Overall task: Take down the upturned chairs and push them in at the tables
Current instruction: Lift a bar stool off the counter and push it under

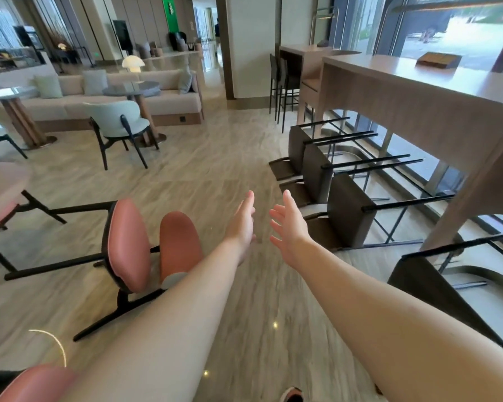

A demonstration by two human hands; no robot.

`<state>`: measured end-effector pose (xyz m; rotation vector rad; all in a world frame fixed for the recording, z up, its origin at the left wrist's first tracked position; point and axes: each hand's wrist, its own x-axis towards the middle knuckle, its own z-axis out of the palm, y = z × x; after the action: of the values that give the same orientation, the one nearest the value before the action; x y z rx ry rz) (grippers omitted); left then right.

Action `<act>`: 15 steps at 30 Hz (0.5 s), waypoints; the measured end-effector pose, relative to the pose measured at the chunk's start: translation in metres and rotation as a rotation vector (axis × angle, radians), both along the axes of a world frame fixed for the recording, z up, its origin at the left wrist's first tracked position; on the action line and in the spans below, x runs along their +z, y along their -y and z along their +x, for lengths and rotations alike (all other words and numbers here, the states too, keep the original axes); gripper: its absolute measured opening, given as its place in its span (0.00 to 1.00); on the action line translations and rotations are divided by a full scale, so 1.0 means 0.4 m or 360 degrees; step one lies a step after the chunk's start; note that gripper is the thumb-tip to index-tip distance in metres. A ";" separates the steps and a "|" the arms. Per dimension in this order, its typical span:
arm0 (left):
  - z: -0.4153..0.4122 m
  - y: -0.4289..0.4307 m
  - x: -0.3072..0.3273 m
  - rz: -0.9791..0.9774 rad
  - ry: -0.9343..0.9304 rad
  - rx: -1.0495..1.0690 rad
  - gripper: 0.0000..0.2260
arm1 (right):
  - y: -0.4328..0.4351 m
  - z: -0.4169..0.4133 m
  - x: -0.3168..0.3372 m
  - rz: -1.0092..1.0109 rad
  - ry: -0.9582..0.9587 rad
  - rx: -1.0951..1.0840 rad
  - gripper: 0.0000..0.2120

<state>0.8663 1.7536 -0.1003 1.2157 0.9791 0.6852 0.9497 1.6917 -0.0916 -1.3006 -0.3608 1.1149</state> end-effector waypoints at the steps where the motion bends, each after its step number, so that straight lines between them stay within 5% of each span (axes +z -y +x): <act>1: 0.027 -0.058 -0.002 0.0005 -0.0008 0.0009 0.27 | -0.058 0.031 -0.002 0.0011 -0.0001 -0.0007 0.33; 15: 0.390 -0.757 0.009 -0.0003 -0.0038 0.0018 0.28 | -0.759 0.401 0.022 0.0029 -0.0060 -0.0008 0.33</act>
<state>1.0224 2.0566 -0.0967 1.2201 1.0071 0.6798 1.1102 1.9951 -0.0827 -1.2624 -0.3387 1.1279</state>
